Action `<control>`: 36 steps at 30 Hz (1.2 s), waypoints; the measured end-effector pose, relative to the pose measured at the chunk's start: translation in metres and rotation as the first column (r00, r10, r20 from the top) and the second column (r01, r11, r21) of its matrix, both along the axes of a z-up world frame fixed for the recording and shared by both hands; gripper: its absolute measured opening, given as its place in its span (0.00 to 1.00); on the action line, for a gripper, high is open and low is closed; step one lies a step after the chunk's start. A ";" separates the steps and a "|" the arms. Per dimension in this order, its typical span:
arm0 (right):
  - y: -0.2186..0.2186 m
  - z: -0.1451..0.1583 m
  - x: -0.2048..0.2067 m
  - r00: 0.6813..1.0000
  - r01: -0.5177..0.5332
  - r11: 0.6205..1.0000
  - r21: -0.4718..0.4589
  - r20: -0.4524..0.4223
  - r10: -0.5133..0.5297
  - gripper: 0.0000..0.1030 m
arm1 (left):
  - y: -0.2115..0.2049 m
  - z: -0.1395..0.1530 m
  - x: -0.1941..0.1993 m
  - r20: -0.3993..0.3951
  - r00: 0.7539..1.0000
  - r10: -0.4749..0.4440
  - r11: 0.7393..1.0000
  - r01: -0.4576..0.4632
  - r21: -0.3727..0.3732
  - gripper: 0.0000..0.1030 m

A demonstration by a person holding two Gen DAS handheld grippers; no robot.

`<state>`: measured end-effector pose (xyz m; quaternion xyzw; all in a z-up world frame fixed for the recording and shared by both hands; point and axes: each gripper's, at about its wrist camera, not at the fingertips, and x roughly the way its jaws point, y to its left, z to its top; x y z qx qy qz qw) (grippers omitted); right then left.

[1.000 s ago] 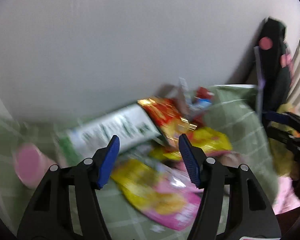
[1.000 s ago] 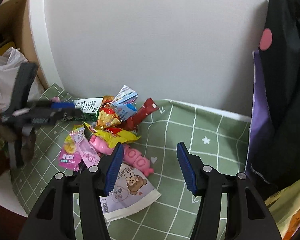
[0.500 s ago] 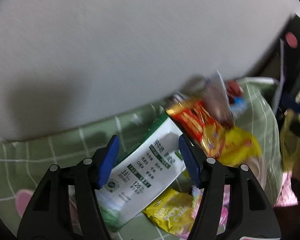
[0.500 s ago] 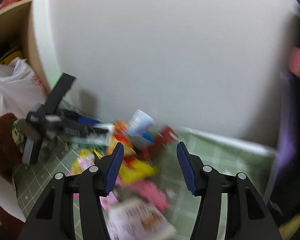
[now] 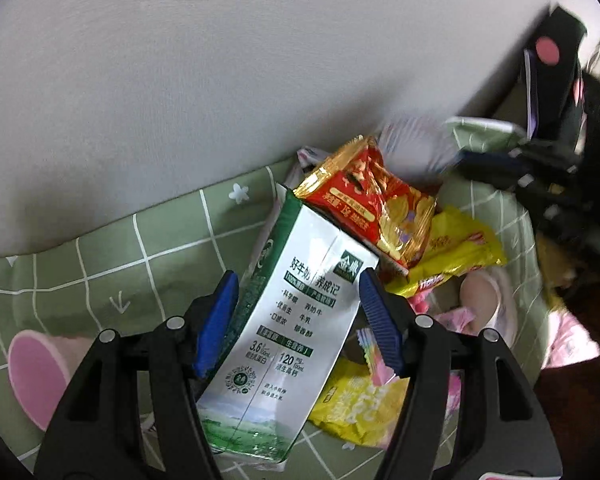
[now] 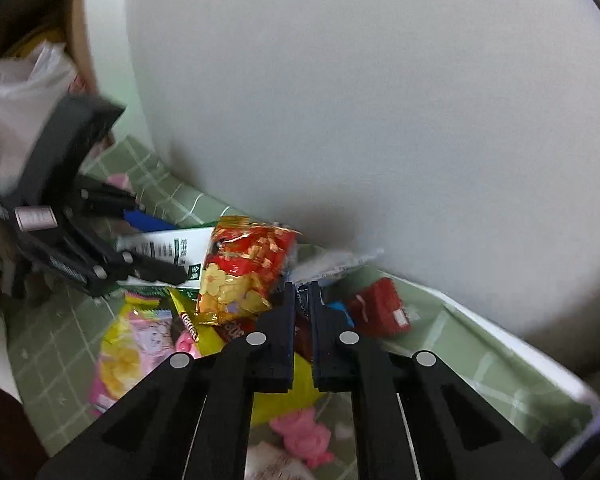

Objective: Collect trash
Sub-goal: 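Grasp the green milk carton with the left gripper while the right grasps a red wrapper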

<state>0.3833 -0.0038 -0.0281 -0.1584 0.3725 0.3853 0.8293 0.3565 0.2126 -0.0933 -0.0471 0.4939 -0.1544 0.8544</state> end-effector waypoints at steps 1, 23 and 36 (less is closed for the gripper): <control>-0.007 0.005 -0.002 1.000 0.019 1.000 0.016 -0.012 -0.019 0.06 | -0.004 0.000 -0.002 -0.003 1.000 -0.007 1.000 0.008 0.021 0.58; -0.109 -0.002 -0.097 0.952 0.296 0.944 0.146 -0.129 -0.279 0.43 | -0.060 -0.009 0.021 -0.046 0.999 -0.030 0.974 0.039 0.222 0.57; -0.063 0.006 -0.072 0.980 0.197 0.963 0.184 -0.072 -0.187 0.43 | -0.011 0.072 -0.065 0.249 0.930 0.271 0.962 -0.257 -0.090 0.57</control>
